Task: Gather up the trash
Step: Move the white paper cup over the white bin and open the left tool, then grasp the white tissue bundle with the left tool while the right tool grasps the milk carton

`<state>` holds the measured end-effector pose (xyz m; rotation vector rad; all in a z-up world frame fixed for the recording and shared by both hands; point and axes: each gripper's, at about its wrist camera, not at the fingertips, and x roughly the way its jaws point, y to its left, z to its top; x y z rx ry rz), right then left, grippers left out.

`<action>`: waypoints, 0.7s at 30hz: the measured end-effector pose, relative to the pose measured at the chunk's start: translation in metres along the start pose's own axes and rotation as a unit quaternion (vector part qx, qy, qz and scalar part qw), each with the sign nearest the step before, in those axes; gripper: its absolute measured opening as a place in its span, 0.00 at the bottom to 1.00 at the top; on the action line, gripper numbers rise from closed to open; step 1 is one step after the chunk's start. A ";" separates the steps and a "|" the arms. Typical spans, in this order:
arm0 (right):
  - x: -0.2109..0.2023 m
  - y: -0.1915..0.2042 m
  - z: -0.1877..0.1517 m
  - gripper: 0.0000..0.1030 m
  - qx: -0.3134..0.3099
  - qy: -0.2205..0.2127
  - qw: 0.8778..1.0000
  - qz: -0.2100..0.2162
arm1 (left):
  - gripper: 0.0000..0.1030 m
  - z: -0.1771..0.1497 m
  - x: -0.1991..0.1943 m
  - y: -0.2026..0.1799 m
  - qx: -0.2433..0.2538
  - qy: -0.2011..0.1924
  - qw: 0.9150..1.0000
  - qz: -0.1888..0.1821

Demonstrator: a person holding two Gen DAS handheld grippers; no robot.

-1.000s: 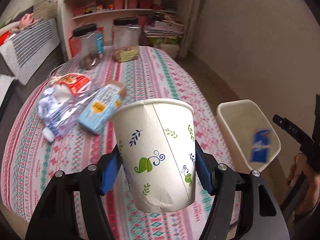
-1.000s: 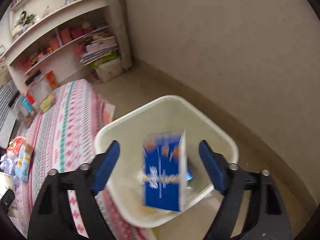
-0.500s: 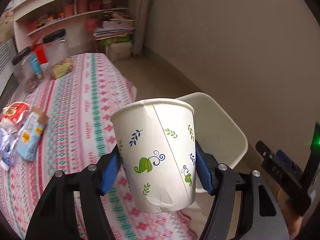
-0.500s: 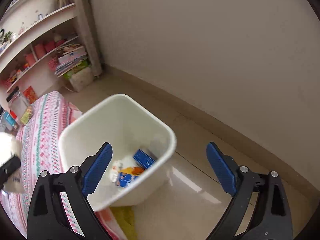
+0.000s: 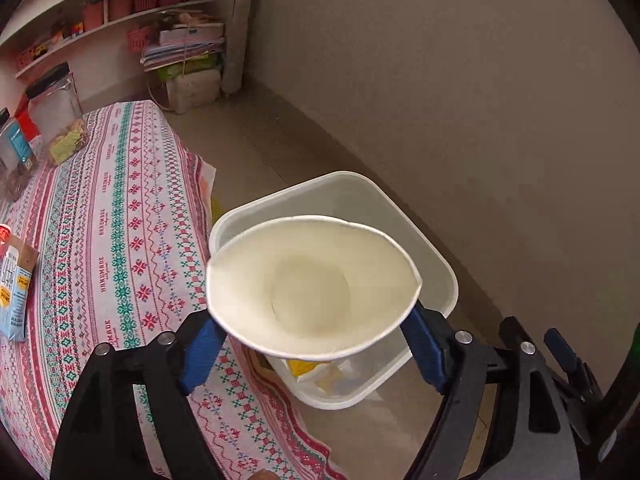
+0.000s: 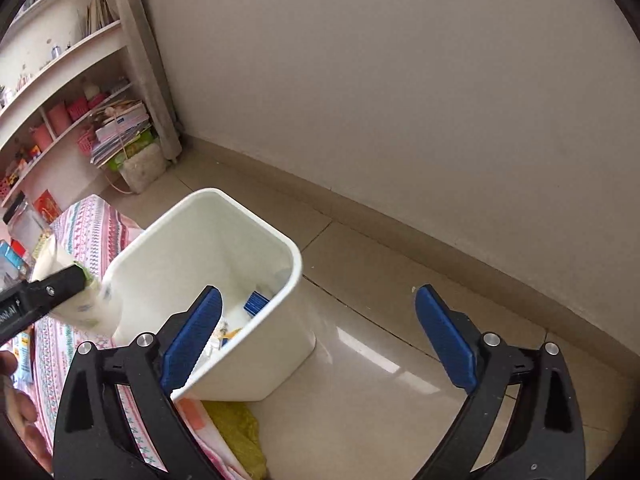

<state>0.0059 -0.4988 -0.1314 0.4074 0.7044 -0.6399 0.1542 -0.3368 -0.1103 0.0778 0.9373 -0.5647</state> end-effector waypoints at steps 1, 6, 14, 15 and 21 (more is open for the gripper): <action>0.000 0.003 0.001 0.92 -0.001 -0.002 1.000 0.000 | 0.77 -0.002 -0.002 0.002 0.002 -0.003 1.000 0.004; -0.004 0.021 0.002 0.93 -0.009 -0.005 1.000 0.011 | 0.79 -0.003 -0.015 0.015 0.006 -0.019 1.000 0.017; -0.009 0.050 -0.006 0.93 -0.020 -0.002 1.000 0.021 | 0.79 -0.013 -0.036 0.044 -0.009 -0.032 0.999 0.041; -0.010 0.054 -0.008 0.93 -0.022 -0.001 0.999 0.023 | 0.79 -0.015 -0.040 0.050 -0.011 -0.034 0.998 0.047; -0.013 0.084 -0.017 0.93 -0.036 0.007 0.998 0.041 | 0.79 -0.031 -0.056 0.081 -0.025 -0.039 0.996 0.075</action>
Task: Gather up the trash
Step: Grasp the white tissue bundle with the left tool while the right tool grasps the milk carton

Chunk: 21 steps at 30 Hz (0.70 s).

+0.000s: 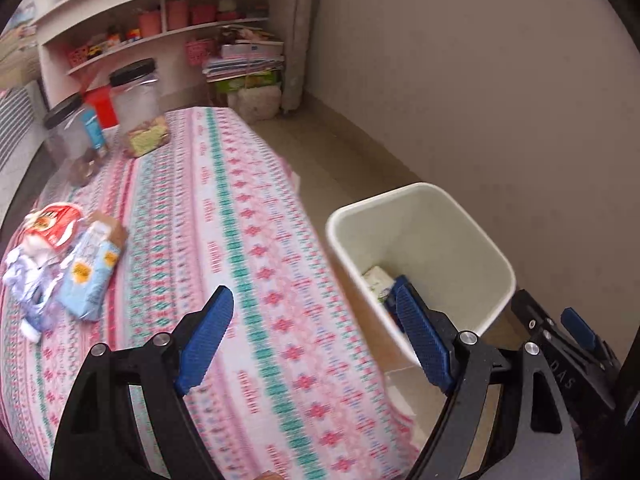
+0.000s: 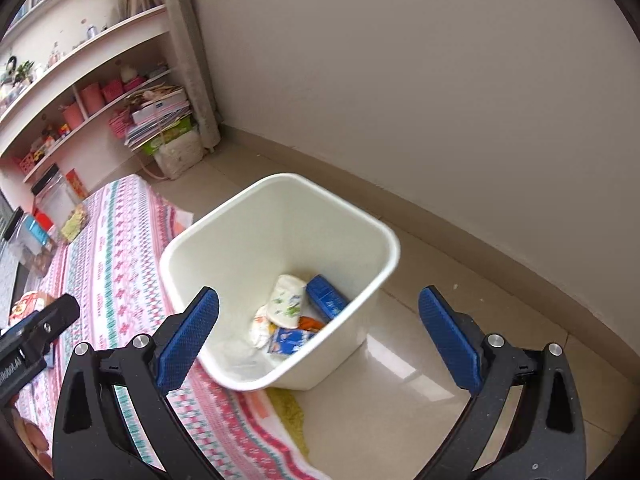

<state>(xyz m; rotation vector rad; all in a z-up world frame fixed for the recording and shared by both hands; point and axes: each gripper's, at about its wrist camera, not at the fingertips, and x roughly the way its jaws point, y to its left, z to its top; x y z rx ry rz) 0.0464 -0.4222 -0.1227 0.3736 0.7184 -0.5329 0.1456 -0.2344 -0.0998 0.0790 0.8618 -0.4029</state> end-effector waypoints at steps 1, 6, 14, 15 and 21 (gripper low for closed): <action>0.001 0.005 0.000 0.93 -0.002 0.001 1.000 0.002 | 0.79 -0.003 -0.002 0.008 -0.003 0.000 1.000 0.007; 0.006 0.041 -0.011 0.93 -0.026 0.017 0.999 0.020 | 0.79 -0.013 -0.005 0.046 -0.027 0.008 0.999 0.032; 0.008 0.102 -0.030 0.93 -0.071 0.037 0.996 0.051 | 0.79 -0.032 -0.008 0.115 -0.070 0.018 0.994 0.076; 0.007 0.108 -0.033 0.93 -0.076 0.039 0.995 0.054 | 0.79 -0.034 -0.009 0.126 -0.077 0.018 0.993 0.084; 0.006 0.151 -0.044 0.93 -0.111 0.045 0.990 0.074 | 0.79 -0.042 -0.016 0.189 -0.125 0.015 0.982 0.143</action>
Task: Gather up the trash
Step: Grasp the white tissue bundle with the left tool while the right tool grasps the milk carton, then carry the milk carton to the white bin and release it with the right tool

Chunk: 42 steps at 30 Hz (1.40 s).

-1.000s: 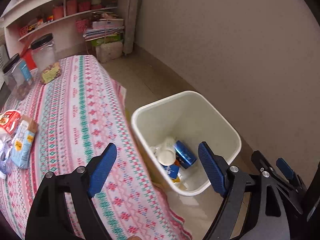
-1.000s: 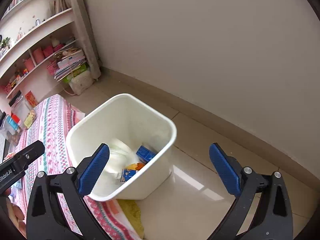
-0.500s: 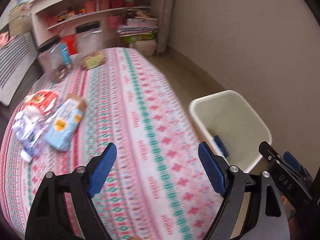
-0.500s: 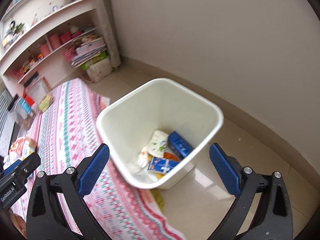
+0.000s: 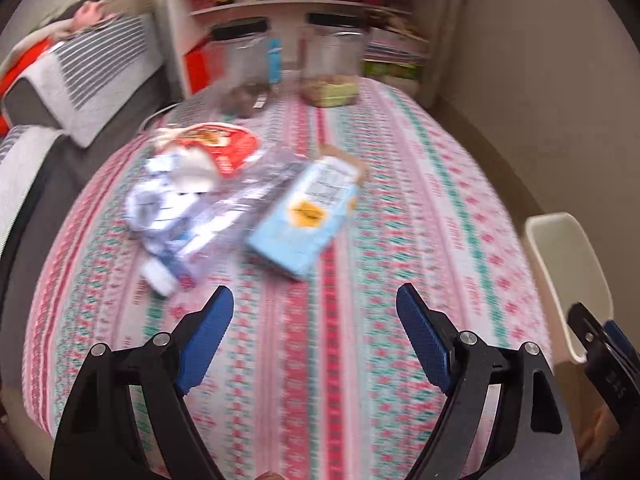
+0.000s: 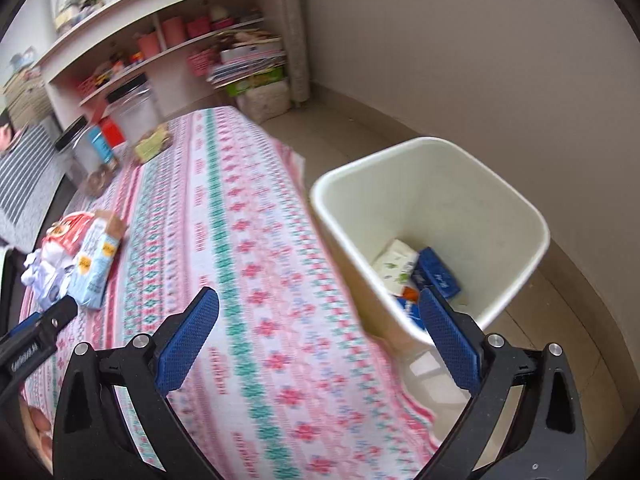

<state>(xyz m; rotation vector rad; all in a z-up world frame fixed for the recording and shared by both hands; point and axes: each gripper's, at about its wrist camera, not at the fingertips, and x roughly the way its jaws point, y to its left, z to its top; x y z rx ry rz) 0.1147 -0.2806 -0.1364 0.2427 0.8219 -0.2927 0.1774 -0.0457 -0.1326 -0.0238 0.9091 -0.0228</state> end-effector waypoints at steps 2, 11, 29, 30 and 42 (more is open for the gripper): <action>0.001 0.013 -0.001 0.93 -0.010 0.002 1.000 0.005 | 0.79 0.006 0.004 0.021 -0.017 -0.007 1.000 0.022; 0.011 0.053 0.001 0.93 -0.043 0.014 0.999 0.011 | 0.79 0.042 0.038 0.092 -0.072 -0.021 0.993 0.090; 0.073 0.170 0.033 0.93 -0.008 0.096 0.993 0.075 | 0.18 0.025 0.036 0.193 -0.134 -0.018 0.990 0.031; 0.077 0.176 0.034 0.93 -0.004 0.101 0.992 0.075 | 0.18 0.017 0.030 0.202 -0.145 -0.019 0.989 0.028; 0.116 0.232 0.031 0.93 -0.008 0.119 0.991 0.060 | 0.18 -0.041 -0.019 0.256 -0.214 -0.024 0.976 0.008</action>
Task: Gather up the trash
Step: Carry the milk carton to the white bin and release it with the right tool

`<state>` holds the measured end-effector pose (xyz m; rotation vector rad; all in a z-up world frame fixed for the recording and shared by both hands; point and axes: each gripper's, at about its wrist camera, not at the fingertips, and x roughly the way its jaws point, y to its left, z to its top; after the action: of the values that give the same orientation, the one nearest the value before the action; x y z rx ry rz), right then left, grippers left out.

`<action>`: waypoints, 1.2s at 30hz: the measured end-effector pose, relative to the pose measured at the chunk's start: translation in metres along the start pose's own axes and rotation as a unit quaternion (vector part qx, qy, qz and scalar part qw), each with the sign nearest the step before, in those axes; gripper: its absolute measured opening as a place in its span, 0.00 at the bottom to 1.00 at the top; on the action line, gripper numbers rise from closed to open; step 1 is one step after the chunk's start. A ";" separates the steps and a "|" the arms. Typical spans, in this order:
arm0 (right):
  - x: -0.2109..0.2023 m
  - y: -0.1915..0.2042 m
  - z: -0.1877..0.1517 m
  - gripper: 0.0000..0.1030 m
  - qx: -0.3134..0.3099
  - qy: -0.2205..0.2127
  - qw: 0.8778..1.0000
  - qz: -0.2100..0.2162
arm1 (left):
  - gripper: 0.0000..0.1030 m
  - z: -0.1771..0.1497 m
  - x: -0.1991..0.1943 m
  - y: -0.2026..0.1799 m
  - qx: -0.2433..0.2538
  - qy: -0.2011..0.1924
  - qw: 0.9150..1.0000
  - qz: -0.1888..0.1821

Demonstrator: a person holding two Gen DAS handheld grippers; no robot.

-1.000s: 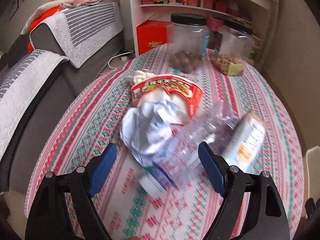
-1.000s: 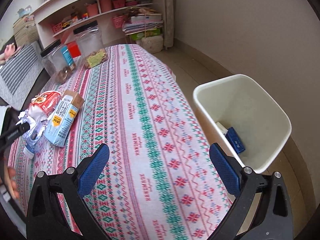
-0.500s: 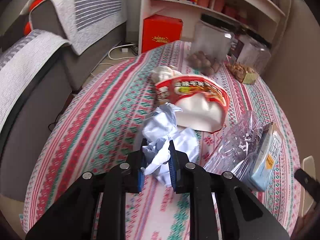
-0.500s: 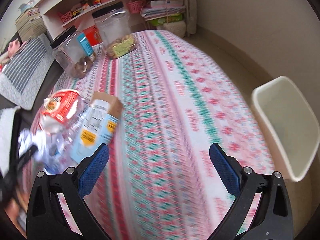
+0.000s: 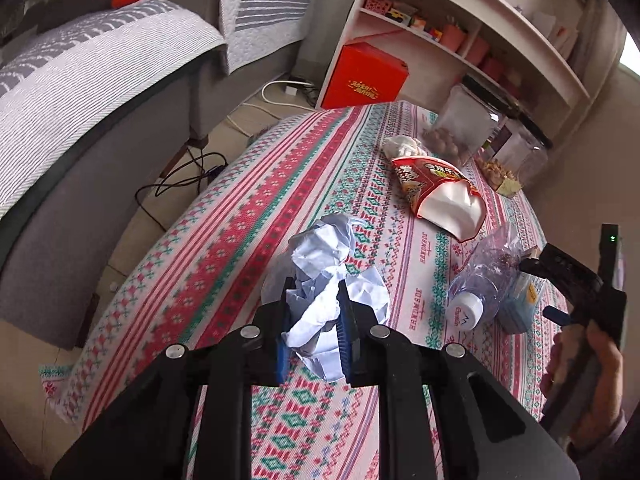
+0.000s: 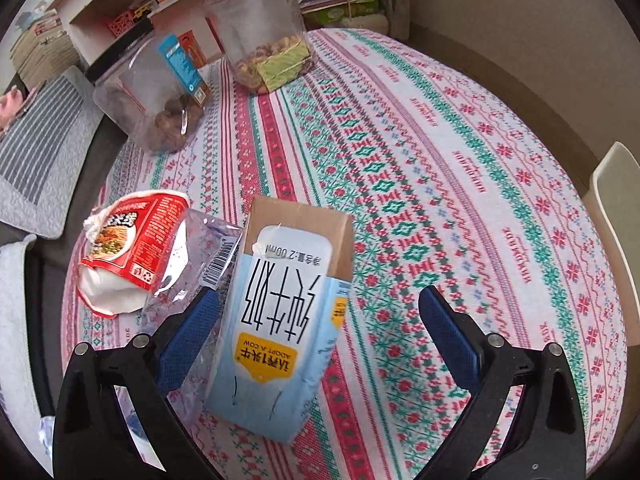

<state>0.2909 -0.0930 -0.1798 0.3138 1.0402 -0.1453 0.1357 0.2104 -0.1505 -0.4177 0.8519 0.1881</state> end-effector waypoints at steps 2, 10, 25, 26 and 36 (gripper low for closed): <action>0.008 -0.001 -0.002 0.92 -0.001 0.008 1.000 0.002 | 0.18 -0.002 -0.003 0.001 0.000 0.002 1.000 0.001; 0.000 -0.009 -0.015 0.54 -0.043 -0.002 0.999 0.021 | 0.18 -0.013 -0.009 0.008 -0.022 0.001 1.000 0.000; -0.075 -0.094 -0.070 0.54 0.023 -0.011 0.996 0.088 | 0.18 -0.045 -0.042 0.001 -0.028 -0.006 1.000 0.011; -0.083 -0.099 -0.074 0.54 0.021 -0.017 0.996 0.088 | 0.18 -0.047 -0.044 -0.001 -0.026 -0.007 1.000 0.011; -0.128 -0.142 -0.077 0.55 0.014 -0.081 0.994 0.077 | 0.18 -0.061 -0.060 -0.041 0.007 -0.007 1.000 0.005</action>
<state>0.1249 -0.2064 -0.1315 0.4003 0.8513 -0.0464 0.0680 0.1473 -0.1284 -0.3989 0.8423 0.1941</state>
